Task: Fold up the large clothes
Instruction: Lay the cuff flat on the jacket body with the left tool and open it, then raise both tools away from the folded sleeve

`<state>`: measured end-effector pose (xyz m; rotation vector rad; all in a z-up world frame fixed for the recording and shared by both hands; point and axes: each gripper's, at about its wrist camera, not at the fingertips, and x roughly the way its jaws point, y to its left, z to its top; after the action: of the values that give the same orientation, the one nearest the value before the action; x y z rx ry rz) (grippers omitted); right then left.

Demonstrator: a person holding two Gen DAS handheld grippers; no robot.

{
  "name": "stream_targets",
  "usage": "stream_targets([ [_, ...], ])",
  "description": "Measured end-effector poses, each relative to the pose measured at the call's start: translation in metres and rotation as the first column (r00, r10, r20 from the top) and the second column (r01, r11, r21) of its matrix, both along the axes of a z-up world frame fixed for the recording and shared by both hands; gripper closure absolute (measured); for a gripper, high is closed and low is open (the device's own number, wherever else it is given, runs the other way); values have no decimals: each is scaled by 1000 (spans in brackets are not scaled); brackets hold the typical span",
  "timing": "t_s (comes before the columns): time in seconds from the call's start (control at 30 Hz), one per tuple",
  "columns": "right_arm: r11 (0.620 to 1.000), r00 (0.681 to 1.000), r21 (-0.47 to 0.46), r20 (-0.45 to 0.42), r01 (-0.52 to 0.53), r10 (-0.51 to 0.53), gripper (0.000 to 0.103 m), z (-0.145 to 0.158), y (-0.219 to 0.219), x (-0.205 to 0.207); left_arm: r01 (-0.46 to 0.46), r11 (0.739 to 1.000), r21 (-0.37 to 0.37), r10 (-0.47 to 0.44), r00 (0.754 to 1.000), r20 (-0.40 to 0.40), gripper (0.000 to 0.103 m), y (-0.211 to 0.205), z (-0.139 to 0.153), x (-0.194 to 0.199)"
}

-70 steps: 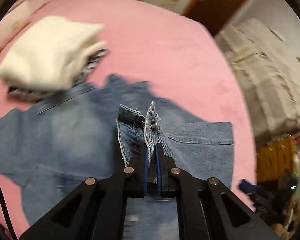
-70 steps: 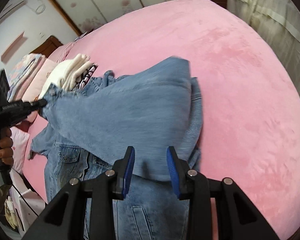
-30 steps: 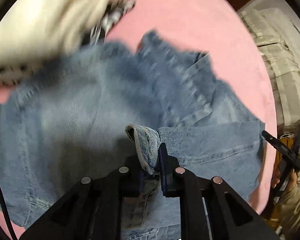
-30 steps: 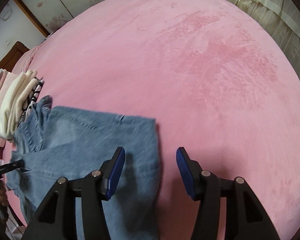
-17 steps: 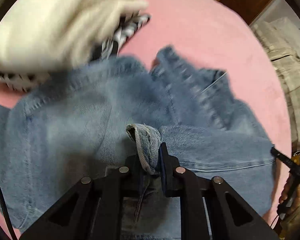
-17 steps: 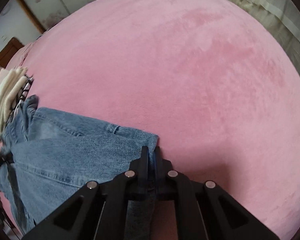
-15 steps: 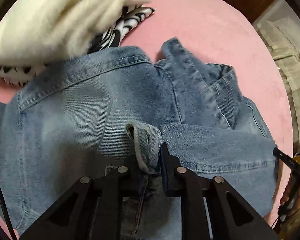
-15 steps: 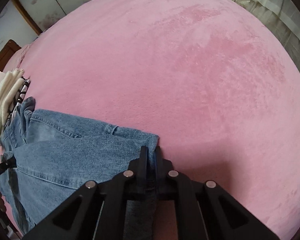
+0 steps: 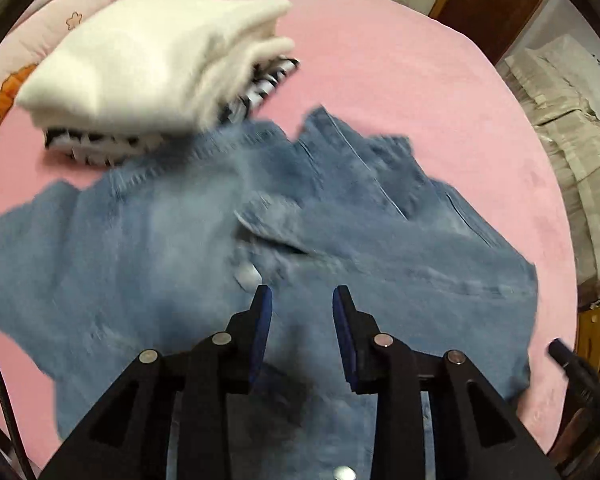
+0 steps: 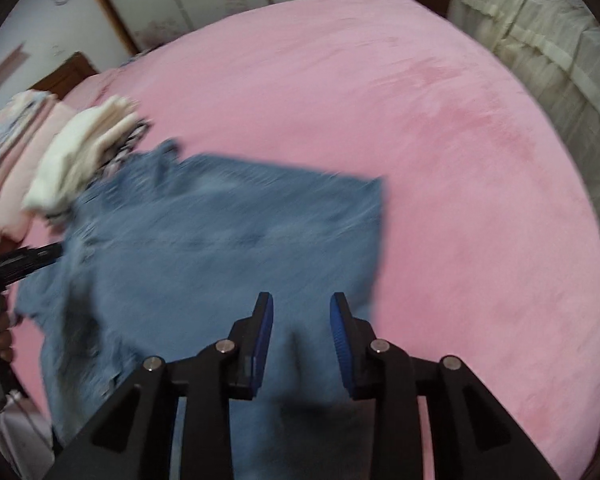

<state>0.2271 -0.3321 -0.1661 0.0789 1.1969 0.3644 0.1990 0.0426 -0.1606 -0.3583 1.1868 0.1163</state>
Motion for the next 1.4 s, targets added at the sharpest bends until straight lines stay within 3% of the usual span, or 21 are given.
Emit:
stream_targets([
  [0.17,995,997,56,-20,-77,79,74,-18,50,-27,1,1000,-26,-2,999,-48,73,-49,-37,-16],
  [0.33,985,985,-50,-48,-168,165,82,-53,81,-42,3,999,43,2,992,-125,71,-65,-72,-19],
  [0.43,982,994,-152,-29,-111,108,88,-61,57,-44,-22,999,45,27,992,-123,57,-55,-75,-22],
  [0.5,979,999,-197,-20,-48,45,91,-62,28,-42,-36,998,42,42,990,-131,54,-45,-77,-25],
  [0.53,982,999,-187,-28,-23,18,103,-64,11,-41,-41,999,35,46,990,-134,53,-42,-78,-26],
  [0.7,979,999,-205,-42,4,-13,103,-63,-15,-37,-42,999,33,46,989,-138,53,-31,-79,-30],
  [0.8,976,999,-219,-51,9,-21,103,-65,-15,-35,-58,996,73,69,985,-157,40,-31,-81,-28],
  [1.07,979,995,-202,-92,20,-39,100,-56,-6,-27,-40,995,95,58,979,-194,37,-33,-62,-32],
  [1.4,990,996,-141,-91,-15,2,98,-6,7,-18,-8,998,70,20,983,-182,36,-44,-3,-48],
])
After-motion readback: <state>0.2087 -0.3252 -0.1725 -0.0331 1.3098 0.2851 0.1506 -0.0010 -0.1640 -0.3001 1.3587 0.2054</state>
